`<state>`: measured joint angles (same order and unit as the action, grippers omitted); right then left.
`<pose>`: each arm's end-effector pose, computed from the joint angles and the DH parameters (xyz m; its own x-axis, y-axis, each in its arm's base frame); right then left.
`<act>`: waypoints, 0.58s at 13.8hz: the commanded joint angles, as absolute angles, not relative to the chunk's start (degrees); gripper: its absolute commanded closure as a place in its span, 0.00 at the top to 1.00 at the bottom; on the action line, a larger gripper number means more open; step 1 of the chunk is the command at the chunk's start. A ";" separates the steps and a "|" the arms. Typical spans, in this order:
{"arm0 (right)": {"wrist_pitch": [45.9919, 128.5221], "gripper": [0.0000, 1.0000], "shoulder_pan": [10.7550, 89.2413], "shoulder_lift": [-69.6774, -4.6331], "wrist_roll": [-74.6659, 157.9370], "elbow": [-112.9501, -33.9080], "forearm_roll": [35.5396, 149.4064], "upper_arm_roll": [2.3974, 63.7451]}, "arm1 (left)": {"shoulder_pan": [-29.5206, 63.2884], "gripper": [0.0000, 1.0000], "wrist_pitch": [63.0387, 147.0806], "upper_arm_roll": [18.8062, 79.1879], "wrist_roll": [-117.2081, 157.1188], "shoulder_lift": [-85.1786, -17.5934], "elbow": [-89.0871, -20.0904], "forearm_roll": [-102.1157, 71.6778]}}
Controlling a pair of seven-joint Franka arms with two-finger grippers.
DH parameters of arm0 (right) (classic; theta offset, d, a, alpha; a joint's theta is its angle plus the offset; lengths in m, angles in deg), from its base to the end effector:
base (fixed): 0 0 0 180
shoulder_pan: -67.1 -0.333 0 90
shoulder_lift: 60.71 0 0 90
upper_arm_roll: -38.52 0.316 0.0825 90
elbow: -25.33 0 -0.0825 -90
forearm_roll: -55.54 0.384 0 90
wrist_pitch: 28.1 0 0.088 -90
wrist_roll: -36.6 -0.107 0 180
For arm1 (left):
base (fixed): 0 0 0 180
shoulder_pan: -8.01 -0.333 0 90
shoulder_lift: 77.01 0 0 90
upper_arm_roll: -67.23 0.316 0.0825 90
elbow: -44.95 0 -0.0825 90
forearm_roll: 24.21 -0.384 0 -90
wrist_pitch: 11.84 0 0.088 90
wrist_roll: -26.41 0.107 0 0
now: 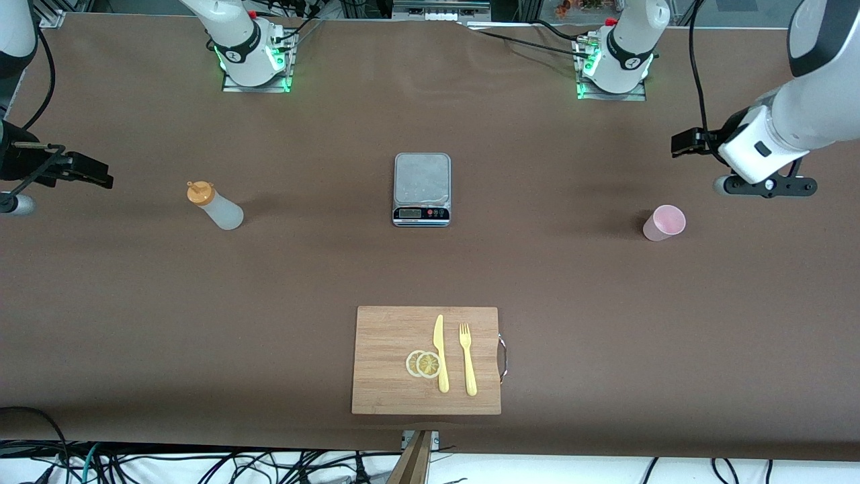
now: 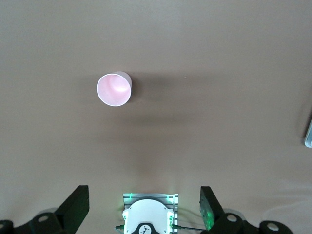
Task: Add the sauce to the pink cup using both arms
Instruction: 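Lower the left gripper onto the pink cup and close it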
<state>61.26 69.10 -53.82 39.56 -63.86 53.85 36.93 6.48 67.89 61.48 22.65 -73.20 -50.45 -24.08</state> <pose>0.5840 -0.0389 0.5617 0.9929 -0.0111 -0.1185 -0.0080 -0.9996 0.0266 0.5414 -0.0388 0.5328 0.9429 -0.0062 -0.3330 -0.0112 -0.9999 -0.0130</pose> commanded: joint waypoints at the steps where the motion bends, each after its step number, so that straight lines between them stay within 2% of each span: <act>1: 60.67 1.00 69.29 -53.32 39.33 -62.47 53.43 37.03 | 3.71 1.00 72.50 61.52 27.88 -72.61 -54.61 -27.53; 5: 60.58 1.00 69.12 -53.32 39.15 -62.47 53.52 37.03 | 0.11 1.00 84.54 61.43 33.68 -73.14 -64.19 -29.66; 8: 60.58 1.00 69.12 -53.32 39.15 -62.47 53.52 37.03 | -4.38 1.00 98.68 61.26 39.32 -73.93 -74.64 -30.10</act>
